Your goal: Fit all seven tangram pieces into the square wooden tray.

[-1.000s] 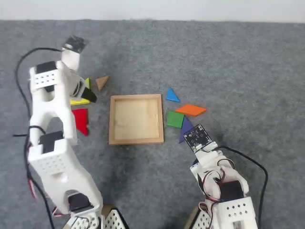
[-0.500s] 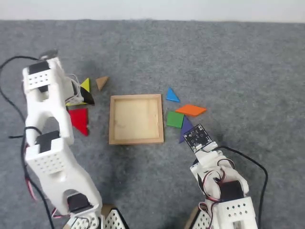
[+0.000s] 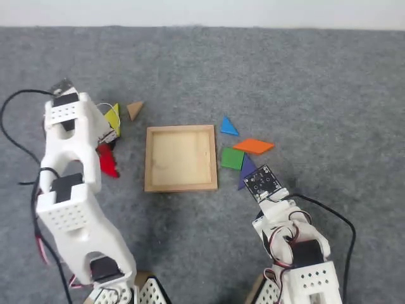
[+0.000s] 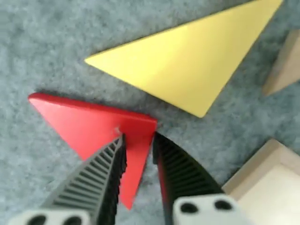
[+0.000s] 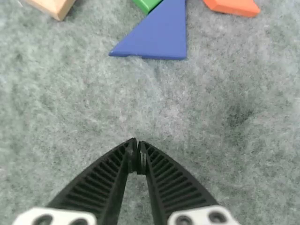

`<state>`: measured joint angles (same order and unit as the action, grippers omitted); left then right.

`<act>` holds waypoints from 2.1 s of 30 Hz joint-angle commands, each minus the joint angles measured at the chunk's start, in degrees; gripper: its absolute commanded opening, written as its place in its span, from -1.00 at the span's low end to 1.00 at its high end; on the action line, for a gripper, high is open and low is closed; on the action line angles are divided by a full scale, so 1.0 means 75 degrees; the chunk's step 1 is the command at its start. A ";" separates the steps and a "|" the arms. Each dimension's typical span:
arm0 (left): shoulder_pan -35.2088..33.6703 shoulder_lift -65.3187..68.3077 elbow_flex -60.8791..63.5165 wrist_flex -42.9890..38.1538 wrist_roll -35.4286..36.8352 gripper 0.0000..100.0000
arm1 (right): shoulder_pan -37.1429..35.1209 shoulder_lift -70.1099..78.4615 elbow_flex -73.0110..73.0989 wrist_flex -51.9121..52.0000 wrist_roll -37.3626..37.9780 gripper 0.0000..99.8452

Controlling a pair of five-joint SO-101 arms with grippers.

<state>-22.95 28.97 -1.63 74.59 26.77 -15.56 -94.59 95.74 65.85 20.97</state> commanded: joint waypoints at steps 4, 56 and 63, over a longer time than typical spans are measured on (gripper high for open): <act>0.0105 -0.0188 0.0299 -0.0152 -0.0270 -0.86 | 0.0076 0.0053 0.0023 0.0018 -0.0035 -0.99; -0.2708 -0.1477 0.2256 -0.1723 -0.2075 -0.89 | 0.0076 0.0053 0.0023 0.0018 -0.0035 -0.99; -0.2403 0.0035 0.0147 -0.0985 -0.2168 -0.91 | 0.0076 0.0053 0.0023 0.0018 -0.0035 -0.99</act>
<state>-42.90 25.89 7.52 66.86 10.59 -15.56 -94.59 95.74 65.85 20.97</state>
